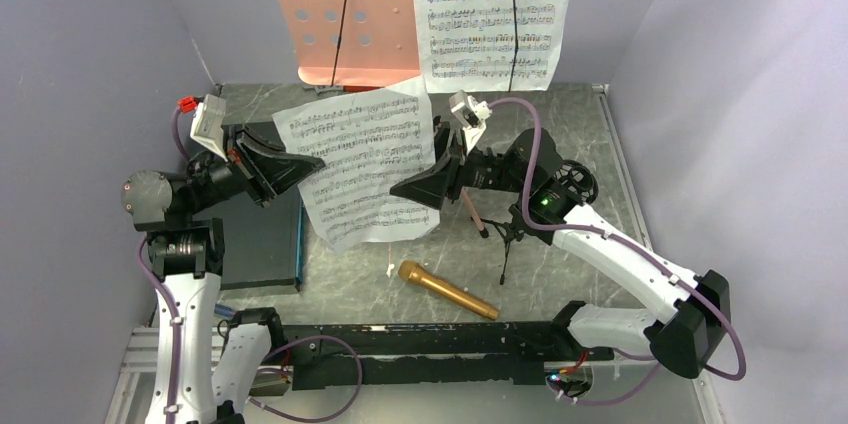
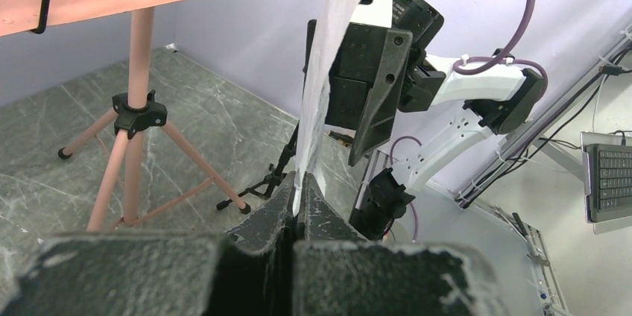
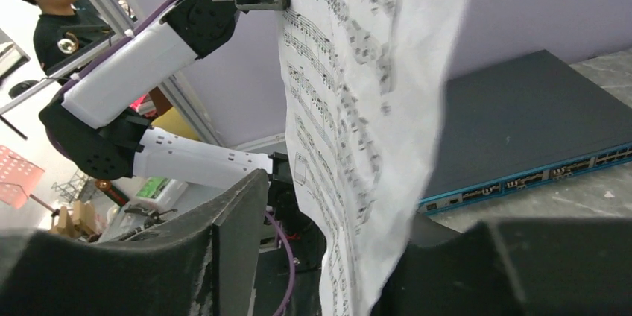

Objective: Set up the instrument practice props

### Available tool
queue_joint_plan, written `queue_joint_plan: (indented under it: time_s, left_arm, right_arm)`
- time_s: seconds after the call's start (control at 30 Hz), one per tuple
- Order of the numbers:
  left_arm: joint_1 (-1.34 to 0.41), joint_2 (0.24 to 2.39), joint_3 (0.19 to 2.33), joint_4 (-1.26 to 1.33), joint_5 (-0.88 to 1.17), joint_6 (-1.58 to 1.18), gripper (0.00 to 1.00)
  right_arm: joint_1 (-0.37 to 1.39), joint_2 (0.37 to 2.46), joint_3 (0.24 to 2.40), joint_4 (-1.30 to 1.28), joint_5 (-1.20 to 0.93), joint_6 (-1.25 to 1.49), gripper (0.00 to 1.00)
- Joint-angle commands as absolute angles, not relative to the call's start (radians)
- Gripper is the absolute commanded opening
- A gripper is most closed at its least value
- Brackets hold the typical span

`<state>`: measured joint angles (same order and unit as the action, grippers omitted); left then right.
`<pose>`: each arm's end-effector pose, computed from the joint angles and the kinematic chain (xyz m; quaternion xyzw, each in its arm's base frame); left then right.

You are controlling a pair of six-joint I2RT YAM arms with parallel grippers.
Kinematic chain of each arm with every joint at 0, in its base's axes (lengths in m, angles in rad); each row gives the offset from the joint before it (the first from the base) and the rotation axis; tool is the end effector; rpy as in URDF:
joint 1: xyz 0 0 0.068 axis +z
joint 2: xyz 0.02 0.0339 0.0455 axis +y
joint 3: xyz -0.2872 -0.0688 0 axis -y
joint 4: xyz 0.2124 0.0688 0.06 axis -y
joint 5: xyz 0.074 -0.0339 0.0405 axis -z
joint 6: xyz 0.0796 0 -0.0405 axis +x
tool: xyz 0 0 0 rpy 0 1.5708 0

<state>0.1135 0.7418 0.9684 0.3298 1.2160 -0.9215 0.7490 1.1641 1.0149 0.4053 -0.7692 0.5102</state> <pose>0.0960 -0.0642 0.4674 0.2367 0.5935 -0.5372 0.5506 0.1470 0.2123 0.4383 -0.3624 0.5270 0.6174 0.4581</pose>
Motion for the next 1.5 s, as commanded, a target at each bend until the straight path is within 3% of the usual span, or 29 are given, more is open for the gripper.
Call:
queue_joint_plan:
  time_s: [0.0,0.17,0.23,0.43,0.47,0.53,1.0,1.47]
  left_arm:
    - [0.111,0.725,0.987,0.315,1.244,-0.888,0.03]
    - [0.111,0.716,0.997,0.252,1.243,-0.838,0.03]
    - [0.111,0.716,1.002,0.229,1.242,-0.823,0.07]
    - [0.112,0.713,1.022,0.156,1.221,-0.751,0.73]
    - [0.112,0.717,1.033,0.139,1.217,-0.737,0.8]
    - [0.112,0.732,1.057,0.099,1.215,-0.707,0.85]
    - [0.112,0.943,1.366,-0.076,1.095,-0.614,0.93]
    - [0.01,1.14,1.746,-0.387,0.763,-0.459,0.81]
  right_arm:
    - [0.753,1.176,1.069,0.48,-0.789,0.523,0.41]
    - [0.753,1.176,1.08,0.455,-0.773,0.508,0.0]
    - [0.754,1.17,1.079,0.443,-0.764,0.498,0.0]
    - [0.754,1.139,1.078,0.41,-0.733,0.473,0.0]
    - [0.754,1.131,1.082,0.402,-0.72,0.468,0.0]
    - [0.754,1.116,1.097,0.358,-0.701,0.447,0.0]
    - [0.753,1.028,1.35,0.02,-0.392,0.337,0.0]
    - [0.754,1.057,1.58,-0.184,-0.197,0.241,0.0]
